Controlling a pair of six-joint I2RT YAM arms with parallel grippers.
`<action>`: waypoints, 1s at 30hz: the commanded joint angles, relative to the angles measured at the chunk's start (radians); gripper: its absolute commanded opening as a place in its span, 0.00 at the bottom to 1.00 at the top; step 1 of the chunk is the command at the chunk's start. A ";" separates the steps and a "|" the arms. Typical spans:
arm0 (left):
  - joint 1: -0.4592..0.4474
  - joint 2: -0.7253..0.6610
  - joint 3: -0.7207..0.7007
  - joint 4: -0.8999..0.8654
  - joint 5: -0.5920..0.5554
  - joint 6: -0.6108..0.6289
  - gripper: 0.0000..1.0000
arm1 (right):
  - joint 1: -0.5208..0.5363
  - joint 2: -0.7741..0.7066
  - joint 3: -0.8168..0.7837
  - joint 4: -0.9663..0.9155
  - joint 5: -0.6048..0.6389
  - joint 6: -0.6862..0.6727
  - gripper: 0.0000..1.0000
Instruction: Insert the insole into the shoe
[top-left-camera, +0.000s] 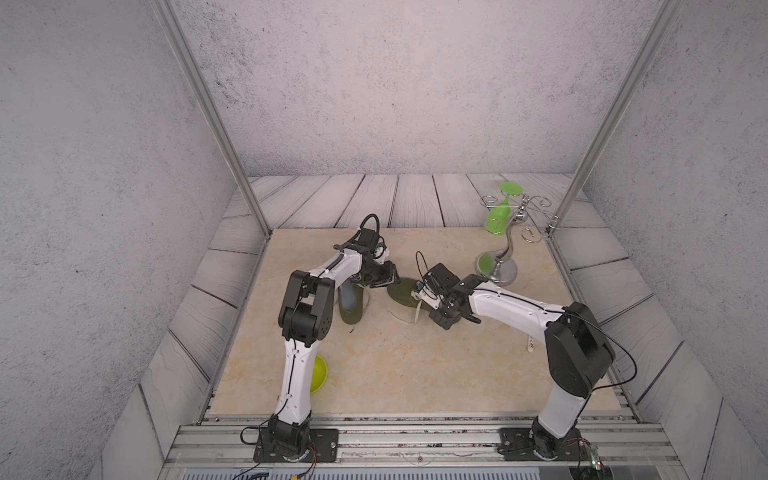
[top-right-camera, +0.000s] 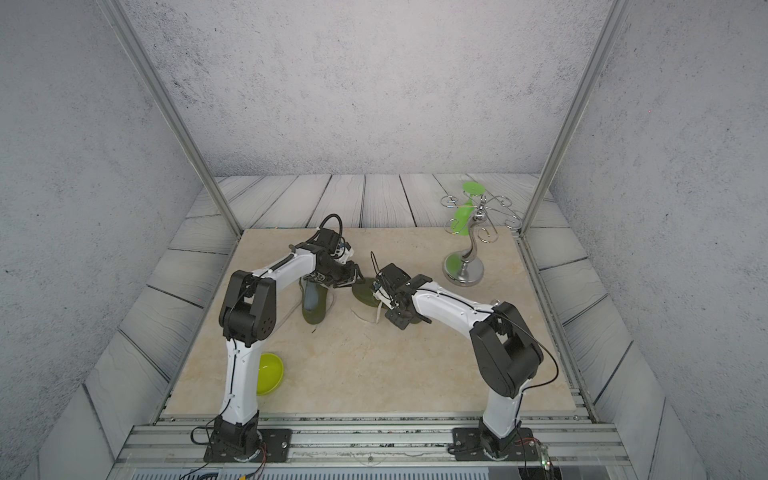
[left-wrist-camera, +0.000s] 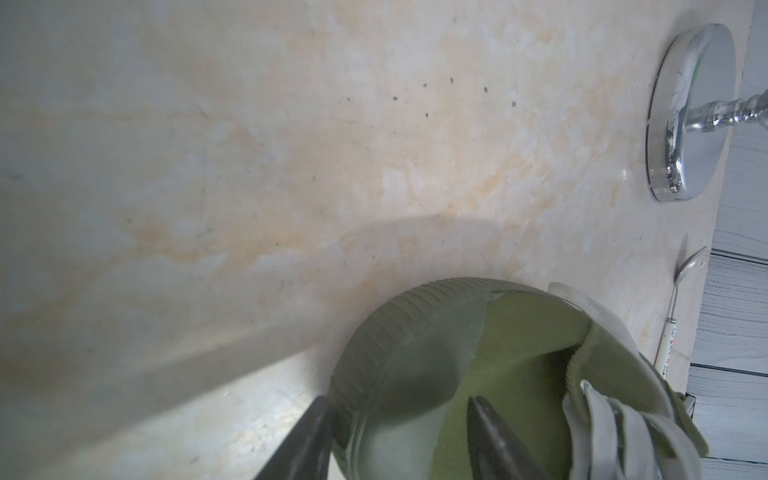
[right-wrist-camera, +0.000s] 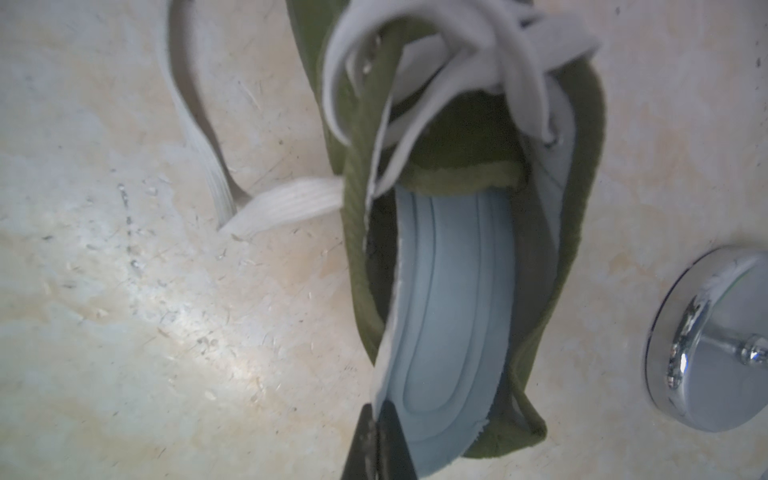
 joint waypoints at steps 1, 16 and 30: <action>-0.008 0.021 0.027 -0.009 0.035 -0.002 0.55 | -0.022 0.068 -0.009 0.142 -0.009 -0.060 0.00; -0.007 -0.192 -0.044 -0.039 -0.105 -0.039 0.58 | -0.048 -0.042 0.010 -0.001 -0.026 0.003 0.30; -0.180 -0.442 -0.282 0.057 -0.347 -0.272 0.62 | -0.049 -0.338 -0.032 -0.055 0.069 0.183 0.43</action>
